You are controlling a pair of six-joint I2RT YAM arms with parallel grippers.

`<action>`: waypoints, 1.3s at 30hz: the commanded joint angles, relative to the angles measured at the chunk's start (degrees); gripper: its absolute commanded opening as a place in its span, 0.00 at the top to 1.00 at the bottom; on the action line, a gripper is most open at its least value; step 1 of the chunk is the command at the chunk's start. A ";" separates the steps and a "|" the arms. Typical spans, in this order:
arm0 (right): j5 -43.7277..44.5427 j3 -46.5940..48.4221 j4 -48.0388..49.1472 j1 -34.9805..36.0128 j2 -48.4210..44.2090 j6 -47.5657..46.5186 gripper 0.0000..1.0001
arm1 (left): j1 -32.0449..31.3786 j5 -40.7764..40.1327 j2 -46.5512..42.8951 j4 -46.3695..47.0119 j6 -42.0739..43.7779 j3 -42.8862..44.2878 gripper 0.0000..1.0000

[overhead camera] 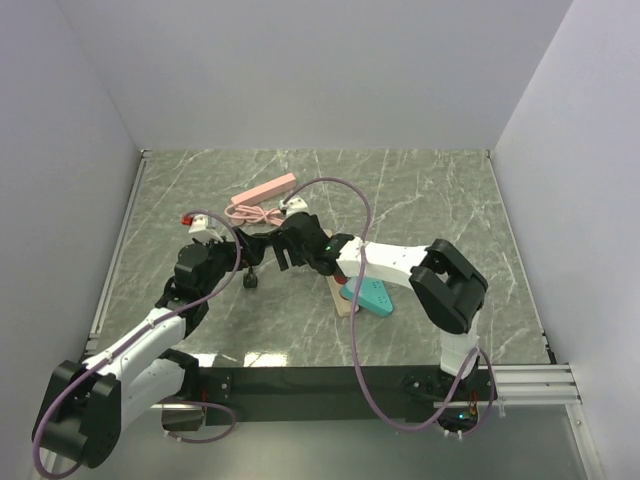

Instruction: Insert the plug

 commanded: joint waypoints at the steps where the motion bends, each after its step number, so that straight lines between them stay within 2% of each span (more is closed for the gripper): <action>1: -1.05 3.58 1.06 -1.44 2.03 1.42 0.15 | 0.52 0.06 -1.15 0.80 -0.06 -0.55 0.01; 5: -1.58 4.37 1.32 -2.59 4.40 2.82 0.16 | 0.70 0.51 -1.24 0.80 0.20 -0.55 0.01; 23: 0.52 6.22 2.64 -4.87 10.73 3.97 0.36 | 0.87 2.18 -0.09 1.33 0.37 -0.37 0.01; 31: 1.58 5.95 4.05 -5.31 11.35 4.06 0.40 | 0.87 2.70 0.26 1.42 0.46 -0.29 0.01; 33: 1.59 6.22 4.14 -5.22 11.87 3.79 0.51 | 0.87 3.23 0.52 1.77 0.37 -0.37 0.01; 34: 1.67 6.13 4.14 -5.22 11.88 3.71 0.68 | 0.87 3.49 0.52 1.94 0.46 -0.46 0.00; 37: 1.76 3.50 5.19 -5.22 9.86 3.44 0.97 | 0.87 4.55 0.17 2.91 0.64 -0.81 0.01; 39: 1.41 -0.45 9.47 -5.22 6.18 2.92 0.98 | 0.87 5.25 -0.44 3.53 0.64 -1.07 0.01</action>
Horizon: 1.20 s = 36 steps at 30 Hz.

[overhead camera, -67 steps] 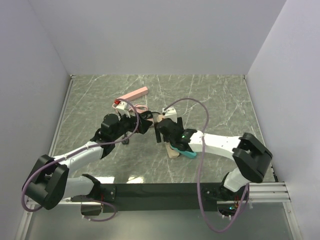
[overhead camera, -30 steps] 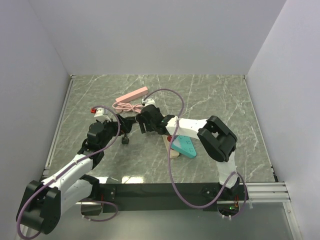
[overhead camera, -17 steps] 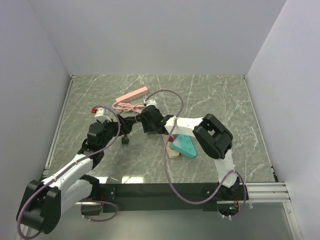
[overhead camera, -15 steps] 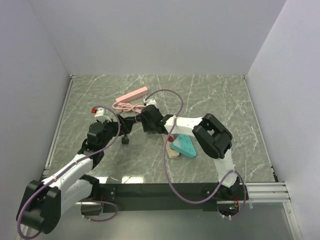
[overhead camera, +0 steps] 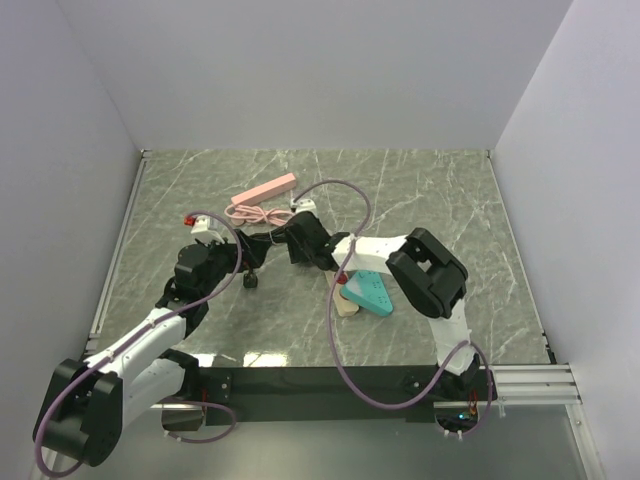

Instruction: Insert the plug

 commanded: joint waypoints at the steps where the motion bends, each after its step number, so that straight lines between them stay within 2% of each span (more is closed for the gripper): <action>1: 0.80 -4.89 6.54 -0.39 -5.70 -1.10 0.98 | 0.28 2.56 -0.97 3.27 0.59 -0.46 0.01; 6: -2.45 -18.16 17.16 -0.48 -19.93 -5.58 0.99 | 0.20 6.51 -2.02 2.48 -0.20 0.41 0.01; 12: -10.00 -29.68 23.33 -0.39 -34.53 -11.82 1.00 | 0.37 11.70 -3.35 1.33 -0.90 1.47 0.00; 16: -14.76 -35.04 26.32 0.48 -42.78 -15.86 1.00 | 0.28 20.56 -0.98 4.74 -2.30 2.70 0.01; 22: -14.67 -37.16 24.40 3.29 -47.19 -19.03 1.00 | -1.82 23.40 -0.09 9.25 -4.77 2.26 0.01; 30: -12.65 -35.85 22.02 7.25 -45.53 -19.83 1.00 | -11.92 14.45 -0.89 0.12 0.50 7.27 0.01; 36: -11.51 -36.02 22.20 8.75 -45.88 -20.44 1.00 | -12.90 13.11 0.35 -0.51 1.03 7.45 0.04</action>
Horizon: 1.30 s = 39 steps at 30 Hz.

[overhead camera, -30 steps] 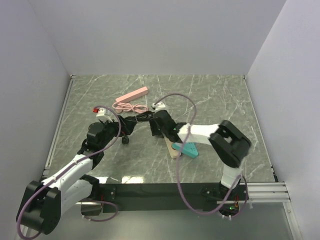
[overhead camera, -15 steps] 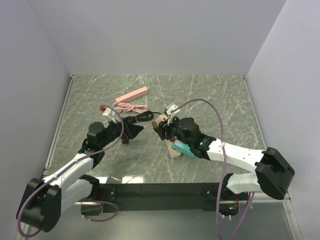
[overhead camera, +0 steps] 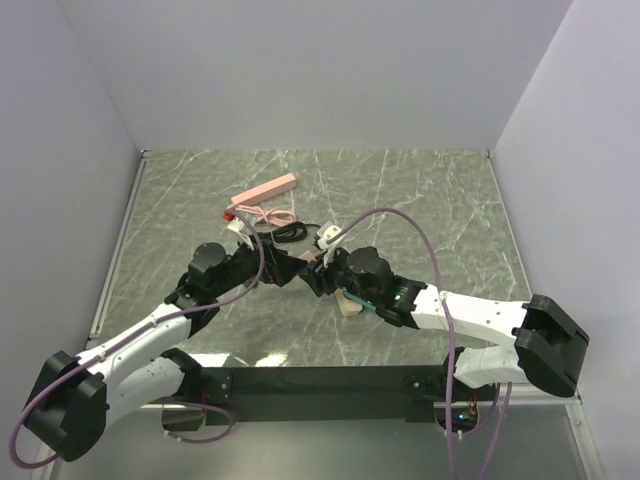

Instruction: Insert the plug

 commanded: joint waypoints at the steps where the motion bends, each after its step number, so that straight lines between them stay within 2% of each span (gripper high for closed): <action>1: 1.93 0.83 1.48 0.64 -0.72 -1.23 1.00 | -0.33 -1.95 0.56 -0.97 1.62 1.83 0.06; 7: 1.23 -0.66 2.27 0.64 -3.00 -1.23 1.00 | -0.33 -2.57 0.92 -1.06 1.36 1.74 0.15; 12: 0.35 -1.54 2.71 0.64 -4.06 -1.15 1.00 | -0.33 0.69 2.41 1.74 0.75 1.65 0.30; 25: 0.53 -2.86 4.12 0.81 -4.94 -1.23 1.00 | -0.33 11.84 6.63 9.82 -2.59 0.51 0.43; 26: 0.62 -2.95 4.11 0.81 -5.12 -1.23 1.00 | -0.33 12.38 6.98 10.53 -2.94 0.34 0.46; 27: 0.70 -2.95 4.03 0.81 -5.12 -1.23 1.00 | -0.33 12.99 7.16 11.32 -3.29 0.16 0.61; 29: 0.79 -3.13 3.85 0.90 -5.38 -1.23 1.00 | -0.33 14.13 7.86 12.81 -3.82 -0.02 0.76; 30: 0.71 -3.21 3.76 0.90 -5.73 -1.23 1.00 | -0.33 14.57 8.04 13.35 -4.00 -0.10 0.89; 31: 0.70 -3.13 3.50 0.99 -6.00 -1.23 1.00 | -0.24 14.75 8.47 13.79 -4.44 -0.28 0.96; 33: 1.49 -3.04 2.27 0.99 -6.61 -1.06 0.99 | -0.24 15.19 8.83 15.45 -4.70 -0.37 0.99; 35: 1.93 -2.51 -0.52 0.99 -7.40 -0.36 0.87 | -0.24 14.50 9.00 15.99 -4.71 -0.54 0.99; 36: 2.20 -2.34 -1.50 0.99 -8.54 0.34 0.71 | -0.07 14.14 9.00 15.81 -4.18 -0.54 0.99; 39: 1.15 -4.00 -3.35 0.99 -13.00 1.75 0.47 | 0.98 14.22 8.30 15.55 -3.56 -0.28 0.99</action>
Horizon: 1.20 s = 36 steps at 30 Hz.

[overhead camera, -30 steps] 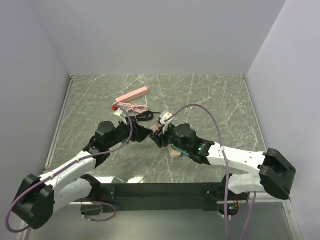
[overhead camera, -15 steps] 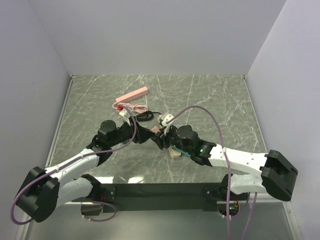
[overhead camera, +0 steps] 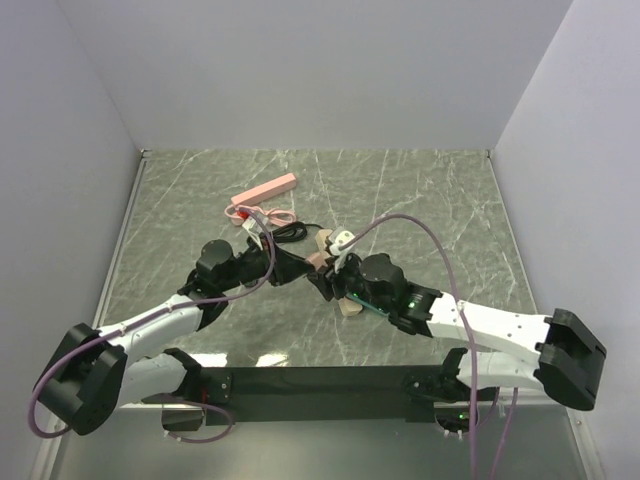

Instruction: Insert the plug

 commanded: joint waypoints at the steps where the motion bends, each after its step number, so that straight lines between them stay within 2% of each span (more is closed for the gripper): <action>1: -1.63 -1.36 -0.86 0.27 -7.67 2.74 0.43 | 1.55 2.88 -1.21 3.53 2.47 -0.06 0.99; 2: -1.81 -1.89 -1.56 0.27 -8.99 3.09 0.41 | 1.73 3.23 -1.30 3.79 2.56 -0.06 0.99; 5: -2.51 -2.59 -4.80 0.09 -13.91 4.06 0.10 | 2.78 3.76 -1.65 4.06 2.74 -0.06 0.99; 6: -2.69 -2.33 -5.87 -0.08 -16.01 4.41 0.06 | 3.57 4.37 -1.65 4.23 2.39 -0.41 0.99; 9: -3.65 -2.94 -7.63 -1.74 -20.84 5.55 0.06 | 5.24 5.52 -2.09 5.55 1.68 -1.03 0.99; 10: -7.40 -3.21 -6.85 -4.71 -22.78 7.03 0.05 | 5.51 6.30 -2.52 6.07 1.77 -1.46 0.99; 11: -7.44 -3.47 -6.32 -4.74 -22.80 7.05 0.05 | 5.51 6.57 -2.79 6.60 1.77 -1.73 0.99; 12: -13.00 -3.39 -5.88 -8.40 -23.50 9.31 0.05 | 5.51 7.36 -3.14 7.30 1.86 -2.25 0.99; 15: -23.13 -1.99 -4.56 -14.39 -21.85 13.45 0.07 | 5.51 10.79 -4.46 9.24 1.77 -2.78 0.99; 19: -30.88 0.65 -4.03 -17.30 -17.27 16.88 0.09 | 5.51 14.74 -7.53 12.92 0.72 -4.19 0.99; 25: -43.19 0.31 5.36 -20.03 -12.87 24.09 0.14 | 5.25 18.00 -9.38 15.73 -0.69 -4.80 0.99; 28: -45.75 0.75 7.91 -20.21 -10.59 25.68 0.17 | 4.29 19.84 -8.25 19.69 -3.24 -5.16 0.99; 36: -50.93 0.66 13.46 -20.21 -6.63 28.23 0.25 | 1.12 19.06 -7.27 18.30 -1.93 -3.41 0.99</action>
